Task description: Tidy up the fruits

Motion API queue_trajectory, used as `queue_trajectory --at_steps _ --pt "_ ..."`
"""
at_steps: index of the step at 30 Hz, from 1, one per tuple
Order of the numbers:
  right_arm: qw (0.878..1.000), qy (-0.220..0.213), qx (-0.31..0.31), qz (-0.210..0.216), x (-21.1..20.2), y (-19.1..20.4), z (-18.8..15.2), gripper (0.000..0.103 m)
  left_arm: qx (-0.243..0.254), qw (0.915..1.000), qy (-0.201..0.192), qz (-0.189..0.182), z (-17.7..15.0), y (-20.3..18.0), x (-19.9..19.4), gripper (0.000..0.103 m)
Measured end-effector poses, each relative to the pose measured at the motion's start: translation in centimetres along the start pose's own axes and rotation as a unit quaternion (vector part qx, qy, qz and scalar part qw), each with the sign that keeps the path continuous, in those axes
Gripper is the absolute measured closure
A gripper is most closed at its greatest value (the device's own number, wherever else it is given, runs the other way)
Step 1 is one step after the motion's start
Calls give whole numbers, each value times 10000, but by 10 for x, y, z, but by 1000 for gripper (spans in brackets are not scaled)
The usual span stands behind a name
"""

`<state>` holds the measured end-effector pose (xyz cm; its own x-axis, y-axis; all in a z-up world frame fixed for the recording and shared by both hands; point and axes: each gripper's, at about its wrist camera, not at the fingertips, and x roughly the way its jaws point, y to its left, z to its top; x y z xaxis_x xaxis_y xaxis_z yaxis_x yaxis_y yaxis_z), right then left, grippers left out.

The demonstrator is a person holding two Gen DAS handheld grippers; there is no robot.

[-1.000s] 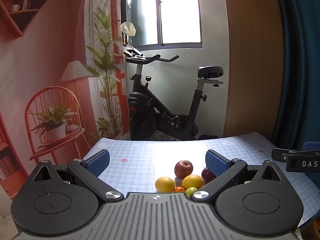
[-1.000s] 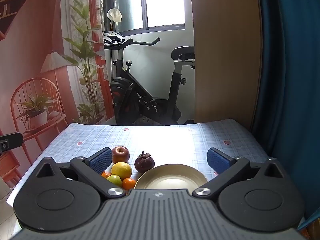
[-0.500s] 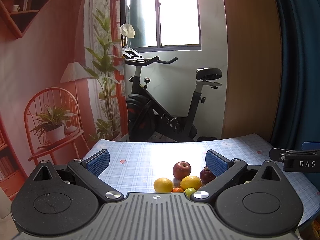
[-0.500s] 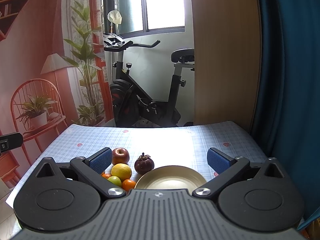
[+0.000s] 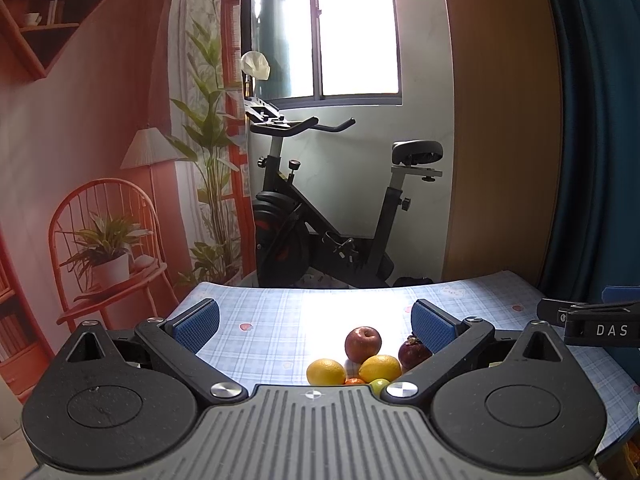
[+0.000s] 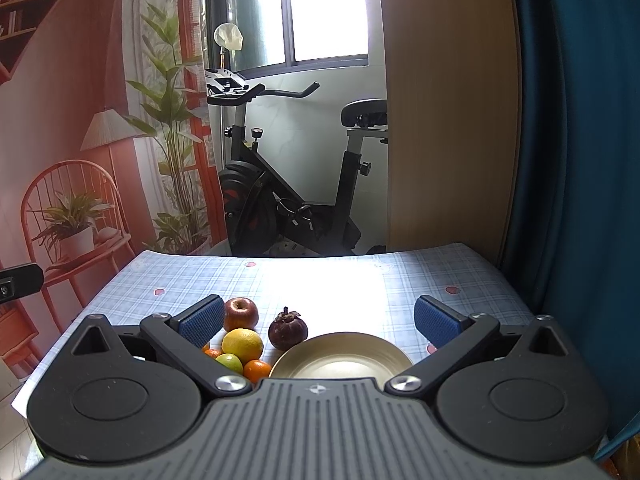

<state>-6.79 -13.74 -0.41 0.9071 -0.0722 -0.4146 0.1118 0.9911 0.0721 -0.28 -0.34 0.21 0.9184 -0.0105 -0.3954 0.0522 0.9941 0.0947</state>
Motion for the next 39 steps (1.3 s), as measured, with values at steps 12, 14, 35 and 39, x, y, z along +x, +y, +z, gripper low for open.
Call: queue_trajectory --at_steps 12,14,35,39 --pt "10000 -72 7 54 -3 2 0 0 -145 9999 -41 -18 1 2 0 0" --pt "9998 -113 -12 182 -3 1 0 0 -175 9998 9 0 2 2 2 0" --pt "9907 -225 247 1318 127 9 -53 0 -1013 9942 289 -217 -33 61 113 12" --pt "9904 153 68 1371 145 15 -72 0 -910 9945 474 -229 -48 66 133 13"
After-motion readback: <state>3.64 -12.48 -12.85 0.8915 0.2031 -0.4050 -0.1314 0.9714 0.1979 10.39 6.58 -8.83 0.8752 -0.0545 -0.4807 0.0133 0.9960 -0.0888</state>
